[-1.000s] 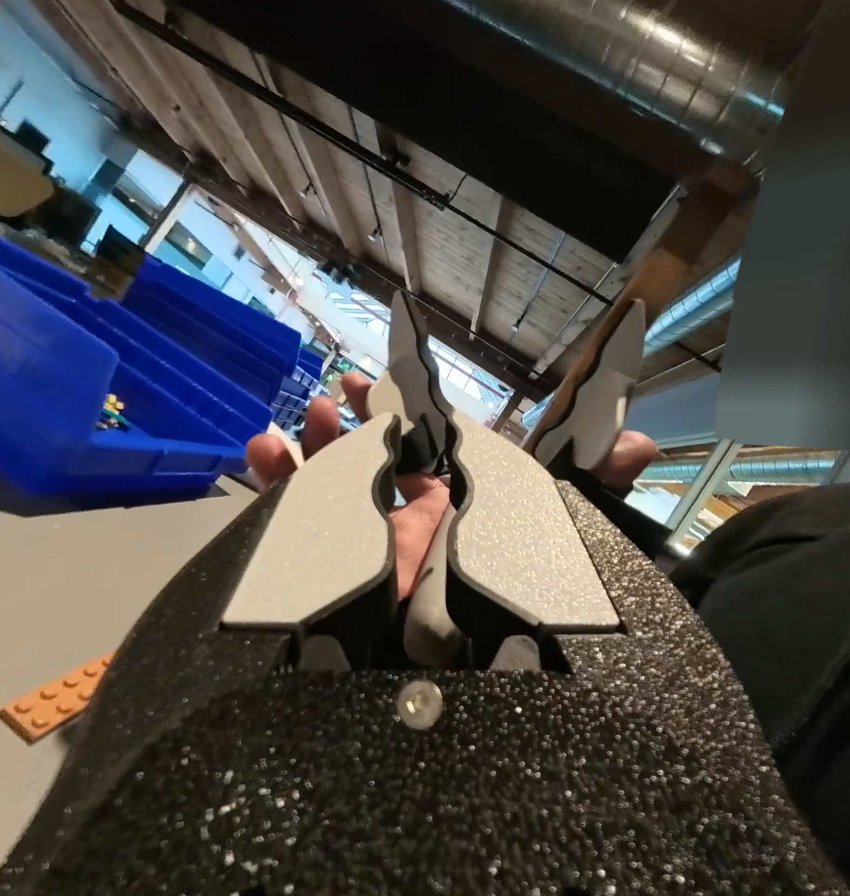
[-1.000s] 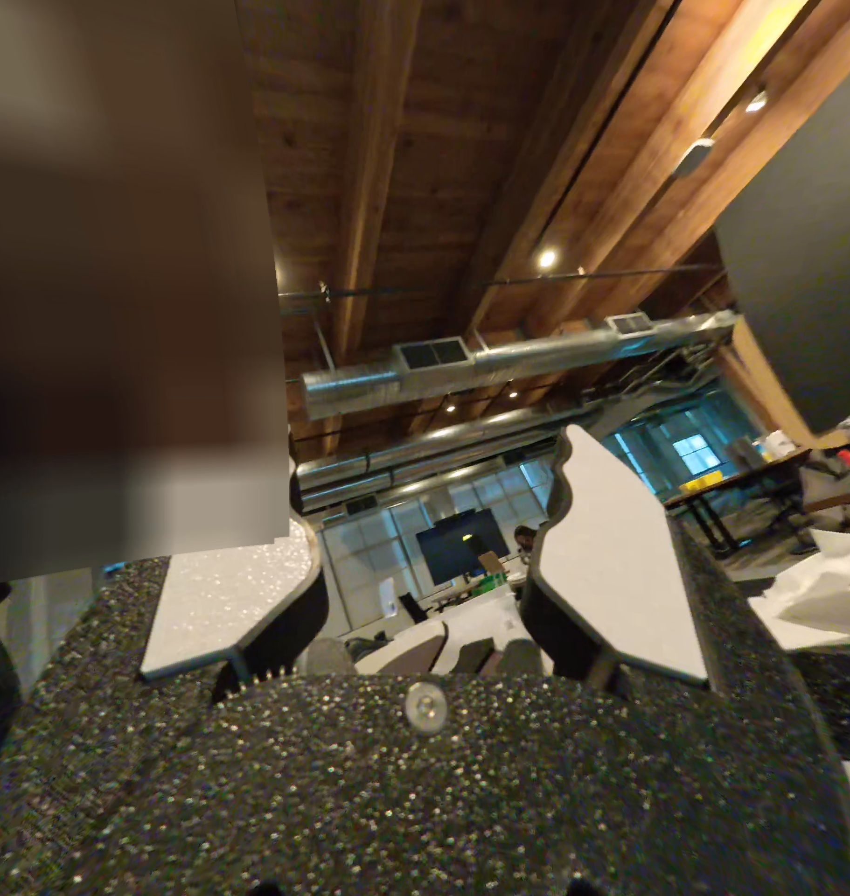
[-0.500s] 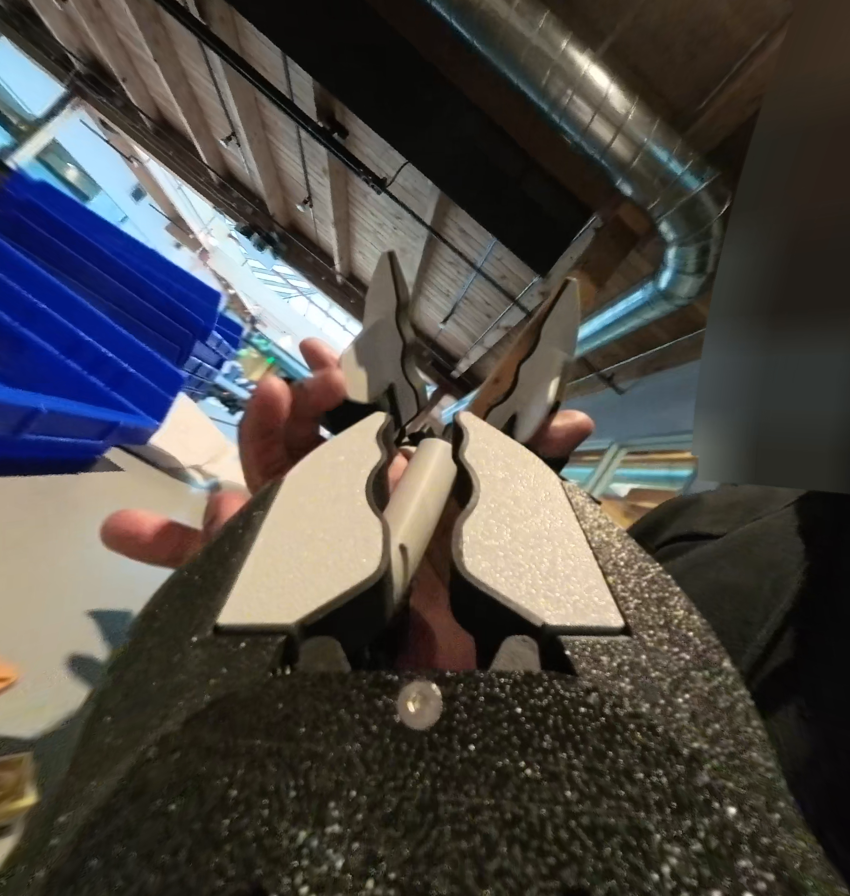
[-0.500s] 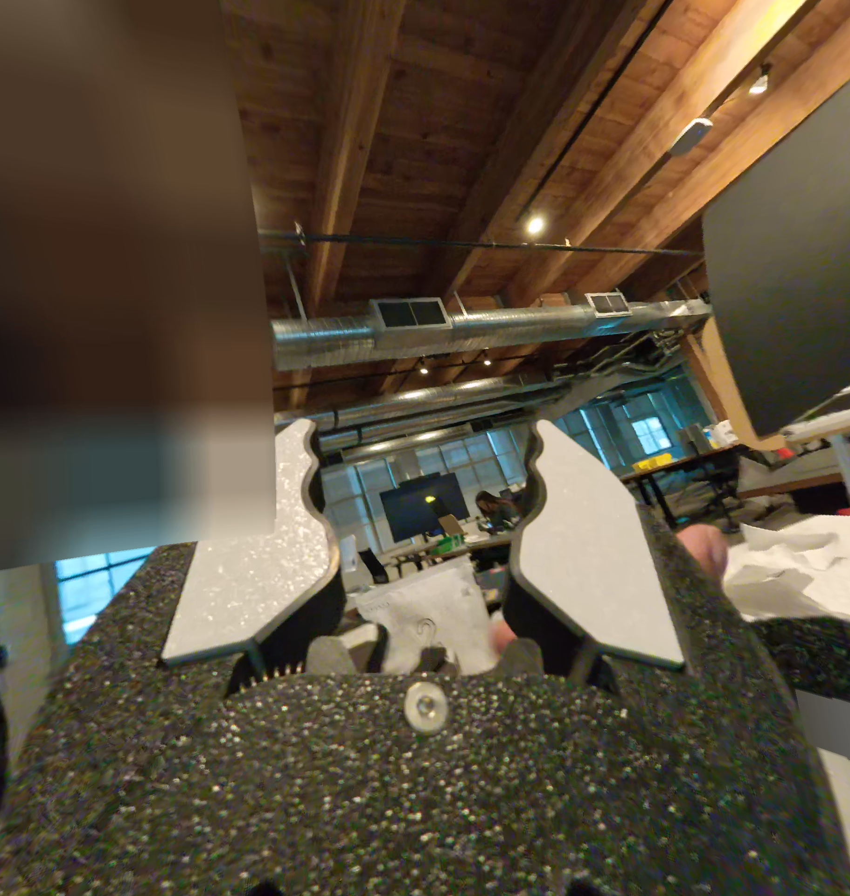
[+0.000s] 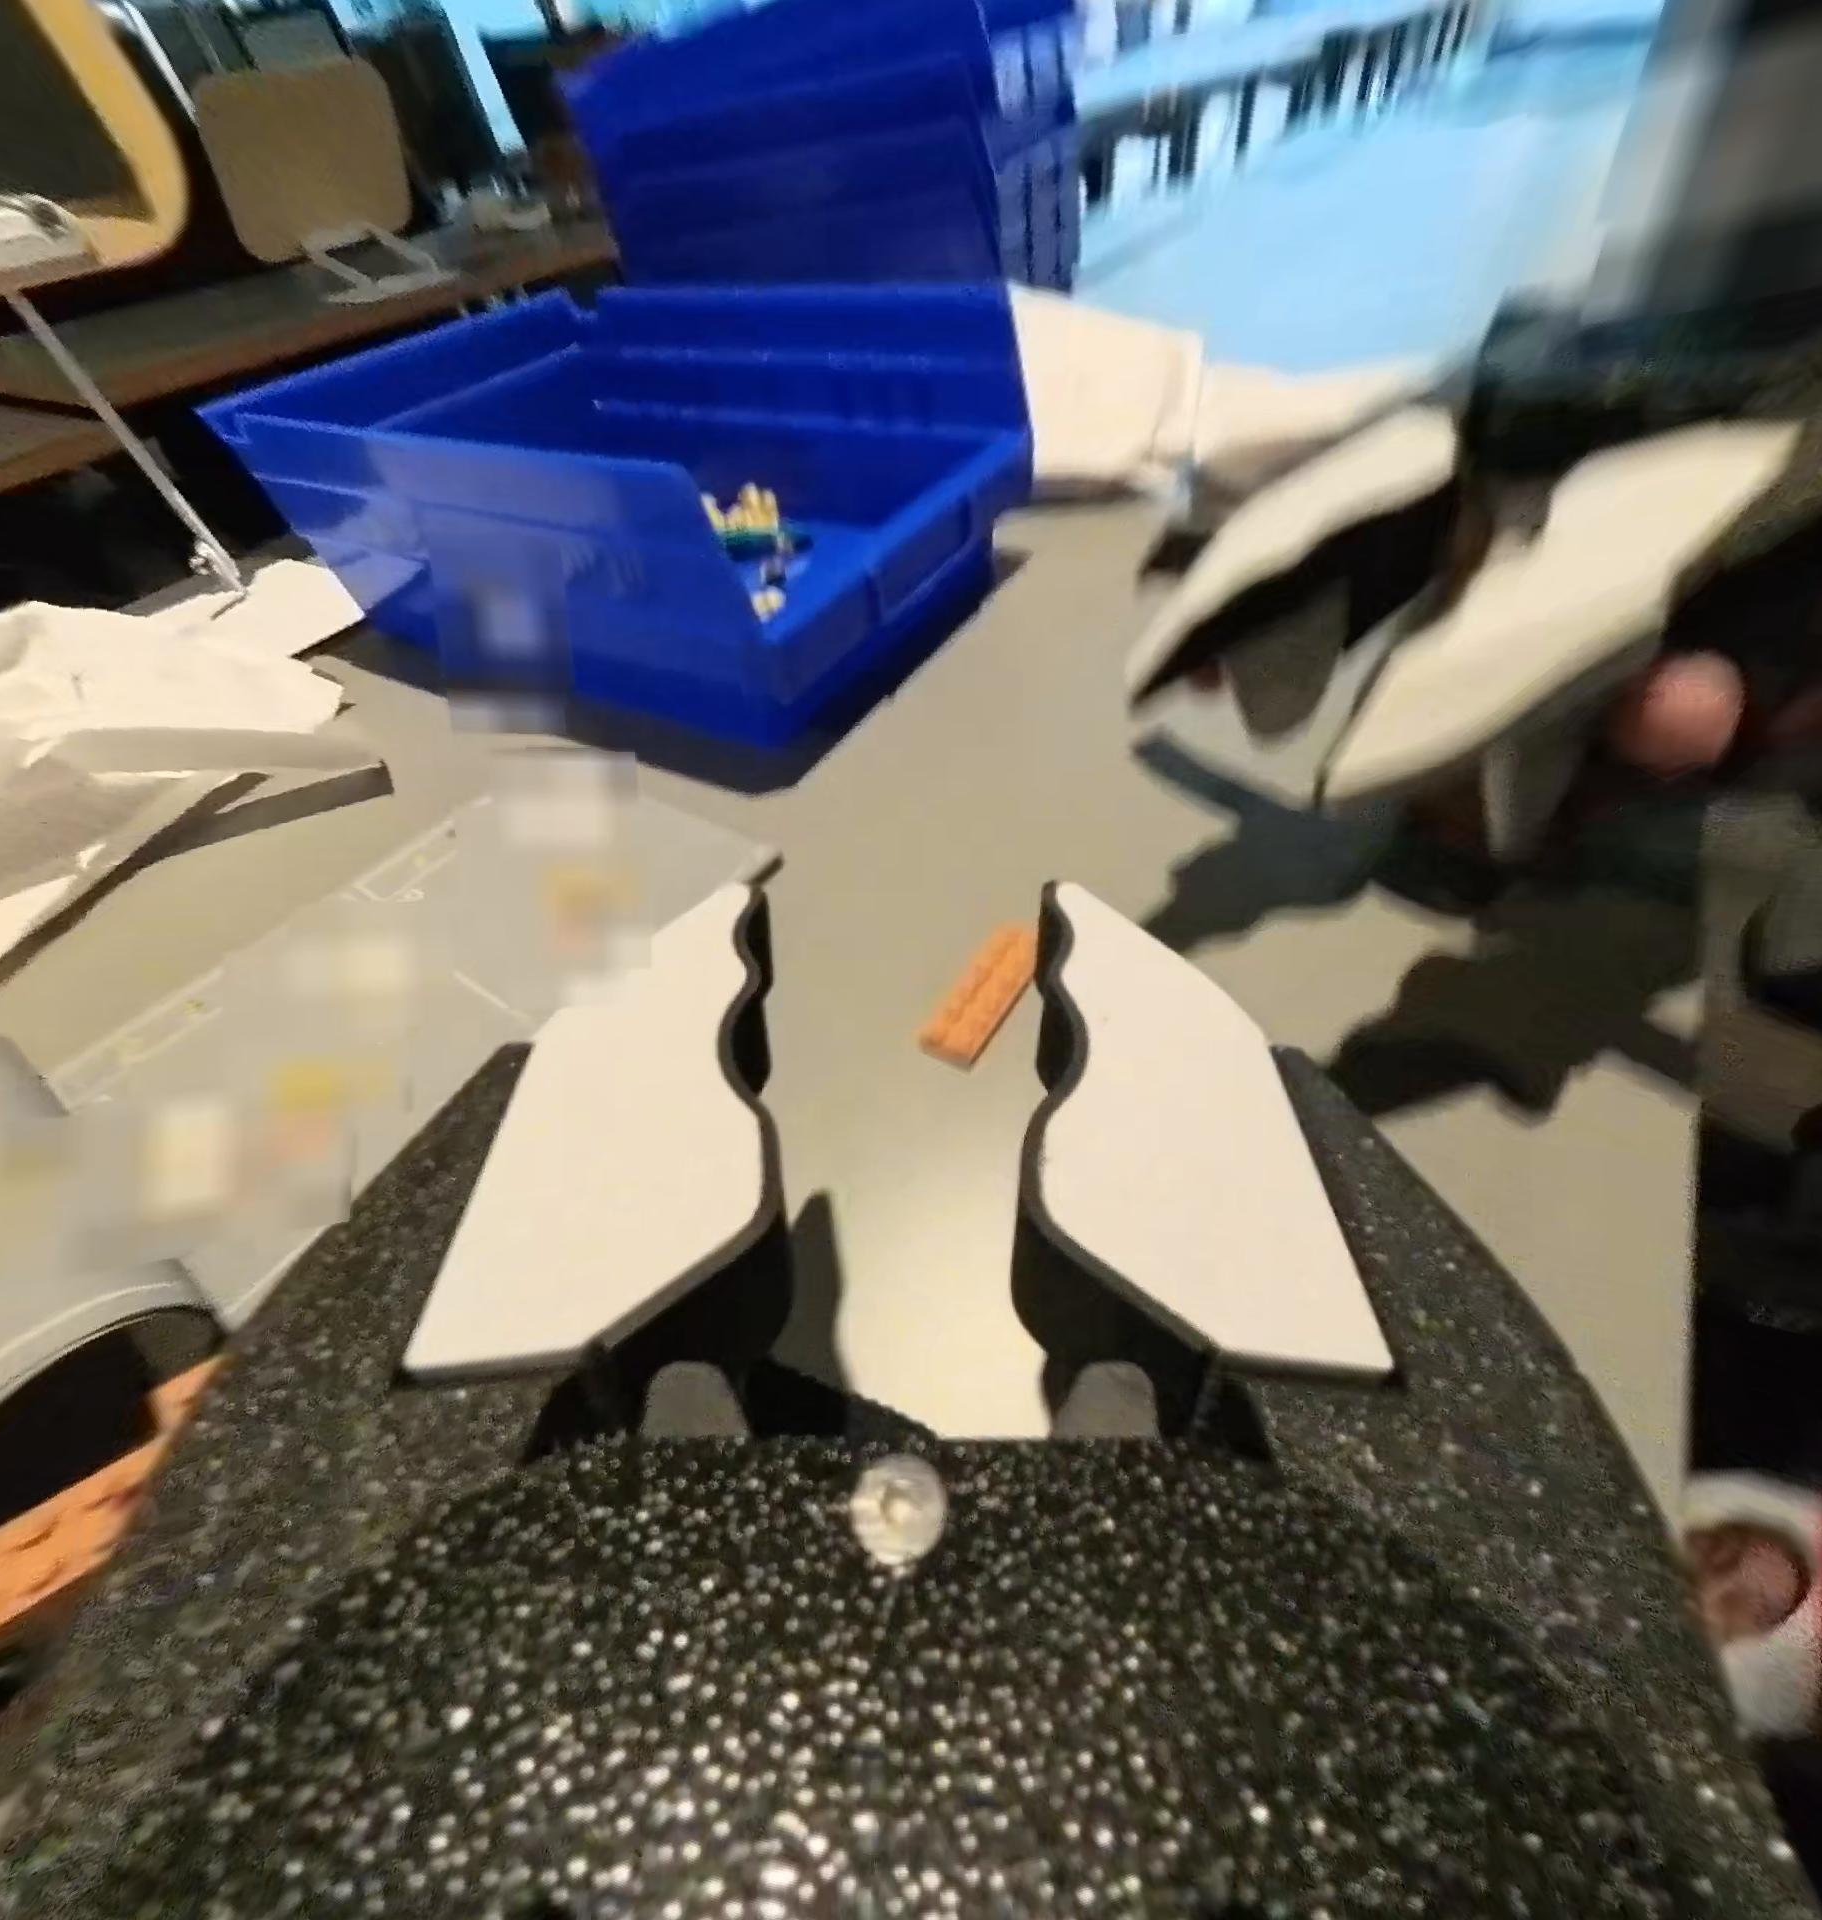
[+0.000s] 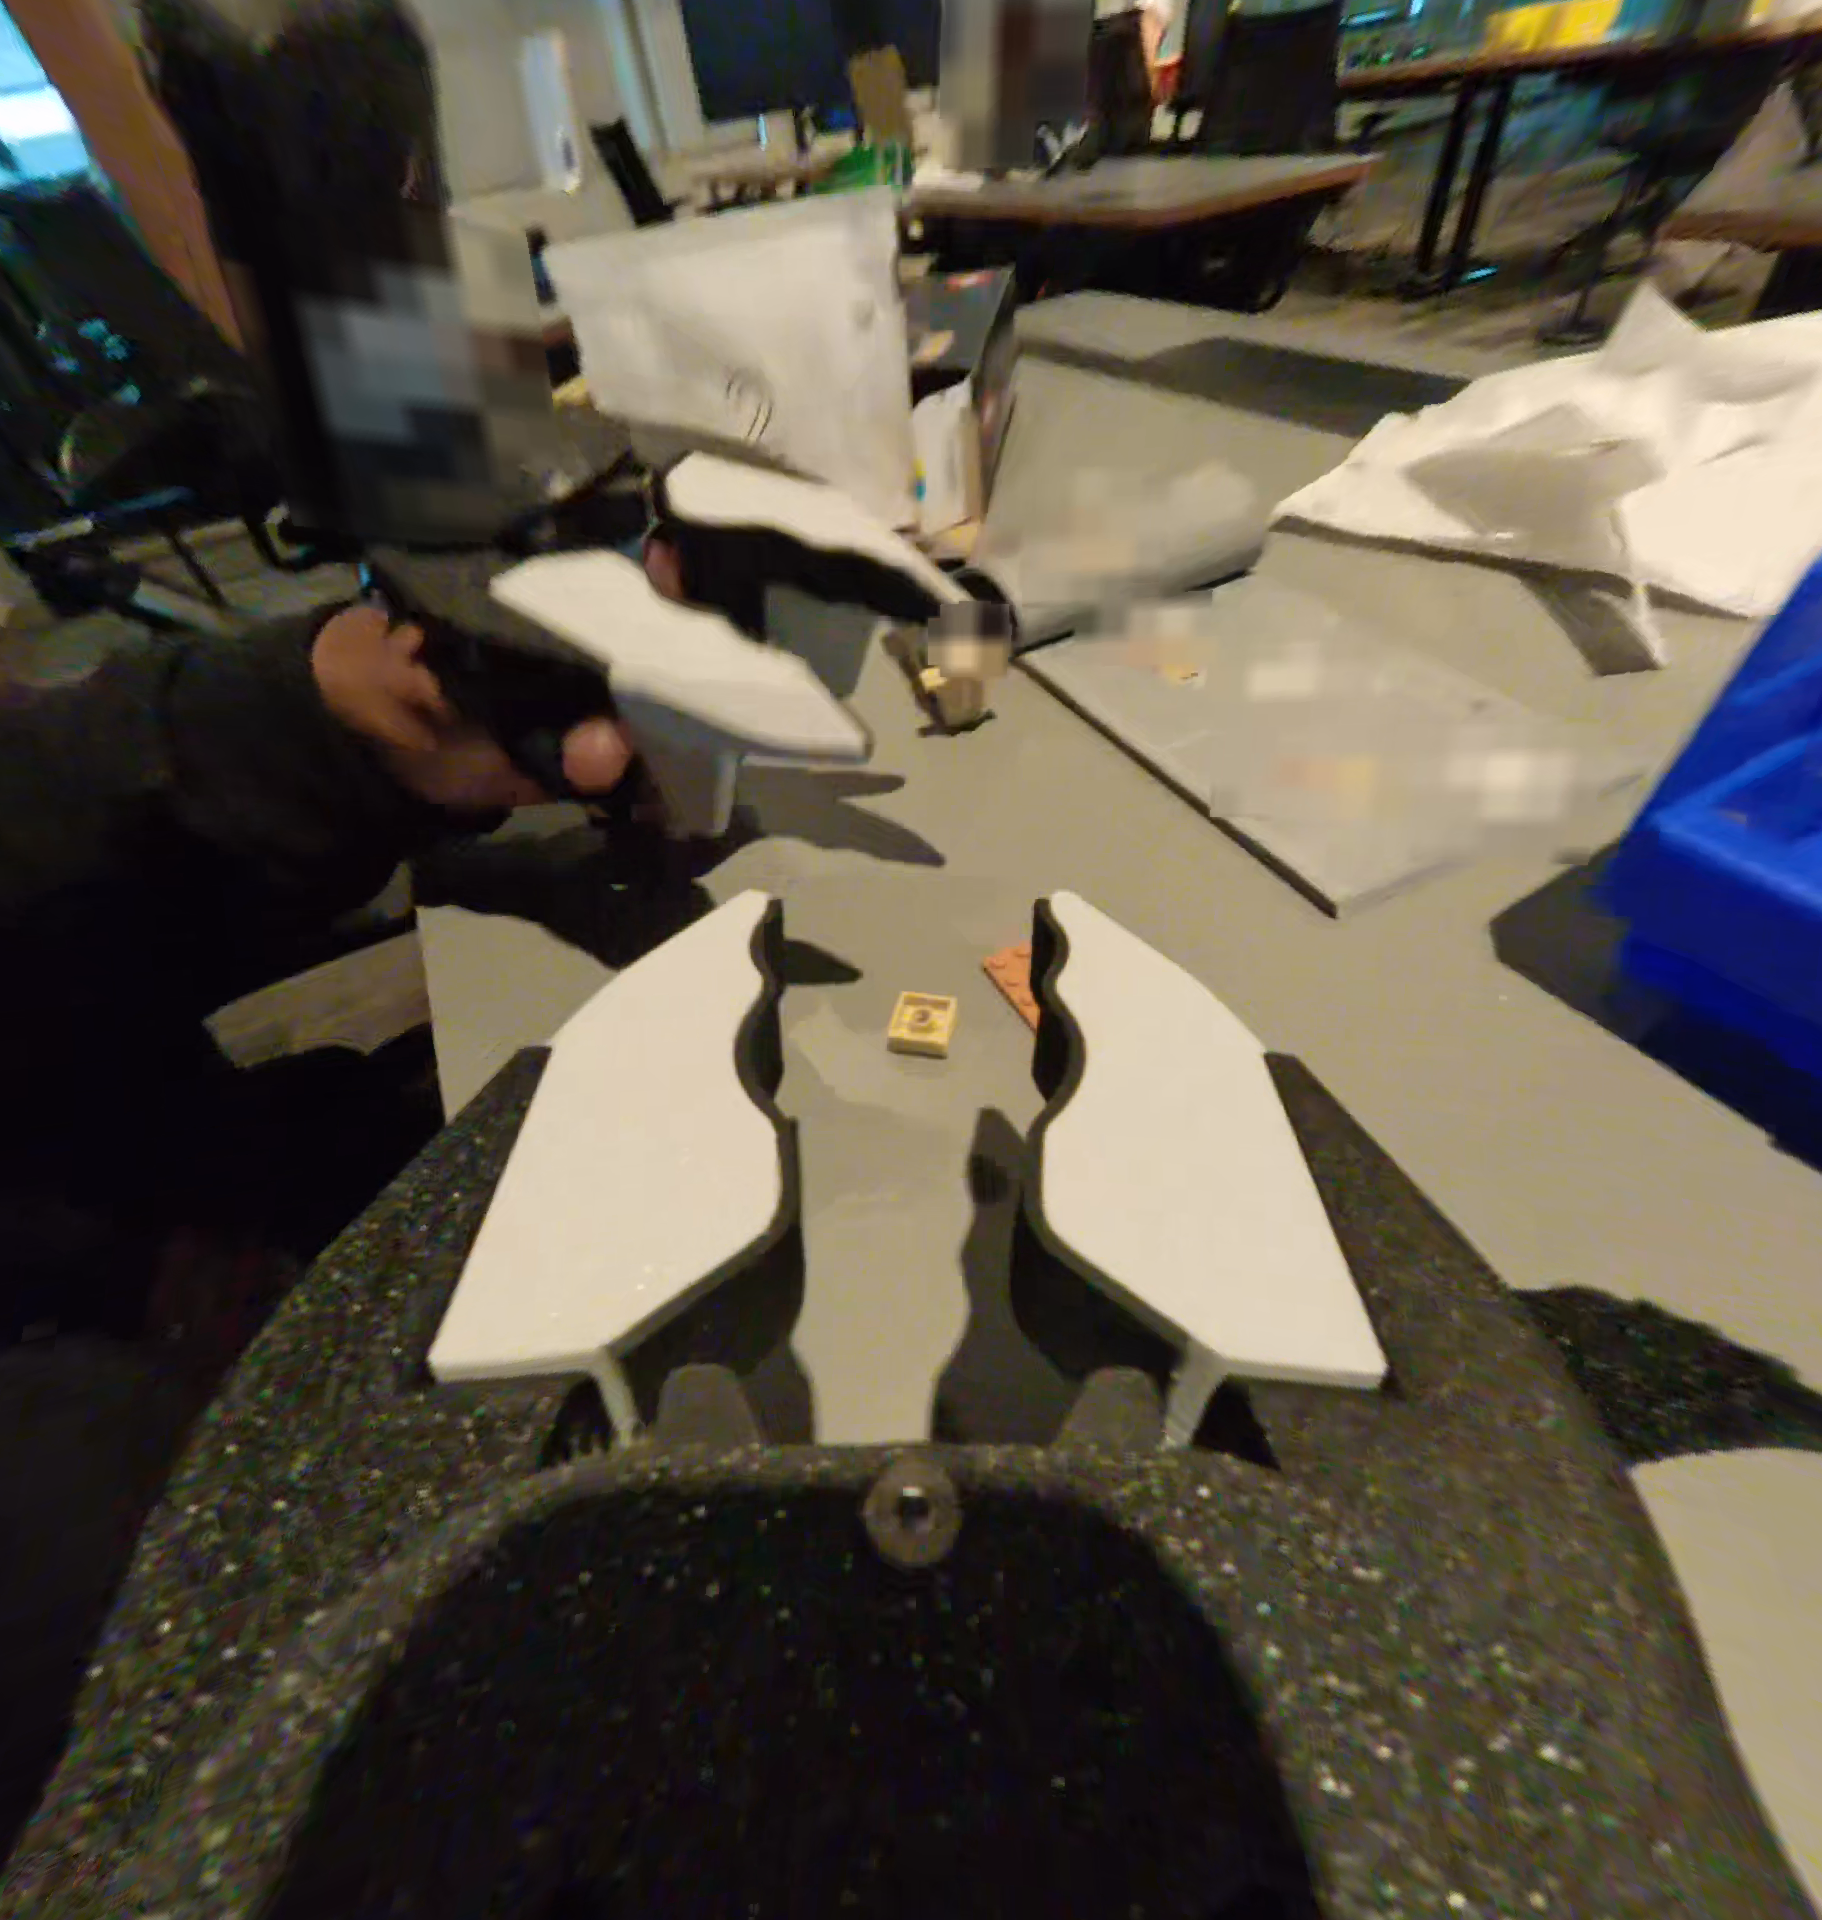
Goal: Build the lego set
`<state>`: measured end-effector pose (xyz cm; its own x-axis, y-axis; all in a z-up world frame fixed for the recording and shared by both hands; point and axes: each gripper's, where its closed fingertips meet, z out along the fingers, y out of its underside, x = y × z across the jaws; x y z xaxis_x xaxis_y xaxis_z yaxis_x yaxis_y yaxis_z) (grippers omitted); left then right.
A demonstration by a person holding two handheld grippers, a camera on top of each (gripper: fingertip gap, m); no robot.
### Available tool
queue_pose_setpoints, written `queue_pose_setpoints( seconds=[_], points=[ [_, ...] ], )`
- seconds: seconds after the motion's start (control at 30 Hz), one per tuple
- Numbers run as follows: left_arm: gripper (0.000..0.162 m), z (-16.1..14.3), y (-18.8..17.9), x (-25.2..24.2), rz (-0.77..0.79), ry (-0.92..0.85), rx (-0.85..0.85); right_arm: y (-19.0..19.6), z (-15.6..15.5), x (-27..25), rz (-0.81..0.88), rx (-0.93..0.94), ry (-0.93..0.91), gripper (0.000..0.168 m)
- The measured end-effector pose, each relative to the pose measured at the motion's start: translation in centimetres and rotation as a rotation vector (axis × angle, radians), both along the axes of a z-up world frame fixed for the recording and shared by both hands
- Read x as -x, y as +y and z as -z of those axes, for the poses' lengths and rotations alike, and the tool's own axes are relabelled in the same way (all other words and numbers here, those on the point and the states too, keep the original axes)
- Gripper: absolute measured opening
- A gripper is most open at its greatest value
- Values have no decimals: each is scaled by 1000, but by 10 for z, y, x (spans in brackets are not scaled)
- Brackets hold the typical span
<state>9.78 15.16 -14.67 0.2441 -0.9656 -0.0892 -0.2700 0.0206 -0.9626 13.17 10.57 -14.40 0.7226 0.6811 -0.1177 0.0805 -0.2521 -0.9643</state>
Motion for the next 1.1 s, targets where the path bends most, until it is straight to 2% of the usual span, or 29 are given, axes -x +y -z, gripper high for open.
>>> queue_pose_setpoints(
  seconds=[0.07,0.17,0.23,0.3,0.43,0.5,0.63,0.7,0.83,1.1],
  points=[
    [47,-31,-4,-5,28,-265,180,-4,-3,12,-25,-44,-24,42],
    [35,-90,-2,4,98,-811,491,-11,-21,38,-89,-115,106,36],
    [30,-103,9,11,82,-1053,625,-12,-37,50,-96,-171,230,40],
    [30,-102,14,9,41,-1168,694,-12,-50,61,-118,-212,339,43],
    [34,-97,16,2,-20,-1253,760,-15,-51,82,-188,-143,420,46],
    [37,-94,23,7,-96,-1253,735,-15,-49,85,-180,-141,407,45],
    [42,-88,32,15,-212,-1218,714,-18,-49,90,-163,-134,416,55],
    [42,-89,30,14,-189,-1195,721,-21,-49,95,-174,-121,417,61],
    [47,-84,34,19,-220,-1207,796,-23,-47,99,-203,-59,442,57],
    [62,-95,26,16,-117,-1205,864,-31,-50,101,-216,9,541,59]
  ],
)
